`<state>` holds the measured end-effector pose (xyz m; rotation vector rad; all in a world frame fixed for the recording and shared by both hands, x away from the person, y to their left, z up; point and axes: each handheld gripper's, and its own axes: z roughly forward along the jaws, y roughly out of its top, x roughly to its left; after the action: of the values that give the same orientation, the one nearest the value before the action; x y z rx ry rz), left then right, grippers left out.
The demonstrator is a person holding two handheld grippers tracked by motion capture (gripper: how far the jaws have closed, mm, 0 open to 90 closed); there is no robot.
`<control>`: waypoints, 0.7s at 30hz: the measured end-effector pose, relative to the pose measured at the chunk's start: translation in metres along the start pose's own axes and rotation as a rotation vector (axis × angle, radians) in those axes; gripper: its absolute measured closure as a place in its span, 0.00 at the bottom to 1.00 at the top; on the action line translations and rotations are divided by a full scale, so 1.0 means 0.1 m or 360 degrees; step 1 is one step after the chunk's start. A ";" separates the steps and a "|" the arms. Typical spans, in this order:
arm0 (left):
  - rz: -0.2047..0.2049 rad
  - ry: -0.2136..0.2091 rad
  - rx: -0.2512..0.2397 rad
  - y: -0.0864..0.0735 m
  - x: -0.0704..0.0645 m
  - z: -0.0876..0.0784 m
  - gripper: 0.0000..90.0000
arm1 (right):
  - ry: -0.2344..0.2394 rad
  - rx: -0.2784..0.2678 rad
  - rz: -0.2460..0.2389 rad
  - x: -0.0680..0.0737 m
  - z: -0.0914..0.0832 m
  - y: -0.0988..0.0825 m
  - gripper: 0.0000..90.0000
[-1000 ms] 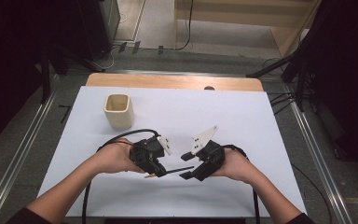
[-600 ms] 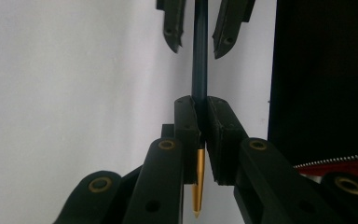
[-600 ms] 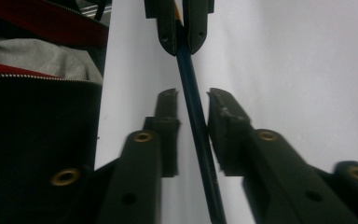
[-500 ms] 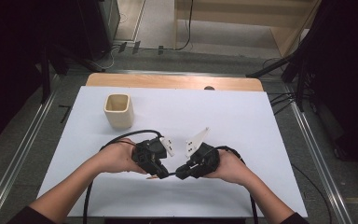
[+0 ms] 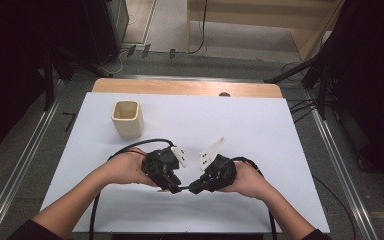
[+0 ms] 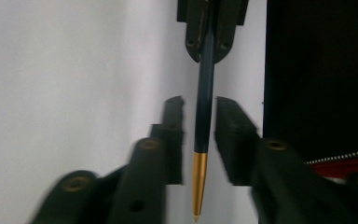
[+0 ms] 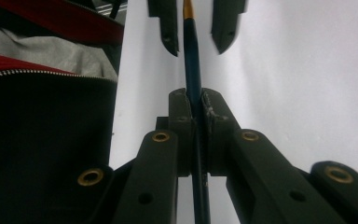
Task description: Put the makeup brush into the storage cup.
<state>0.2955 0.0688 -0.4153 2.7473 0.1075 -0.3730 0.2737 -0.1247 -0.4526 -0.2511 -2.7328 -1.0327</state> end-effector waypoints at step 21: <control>-0.0145 0.0055 -0.0262 -0.12 0.20 -0.13 0.43 | -0.0157 -0.0065 0.0187 0.02 -0.17 -0.27 0.94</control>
<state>0.3160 0.0855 -0.4130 2.5925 0.2613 -0.3257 0.2678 -0.1561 -0.4566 -0.4750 -2.7472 -1.0720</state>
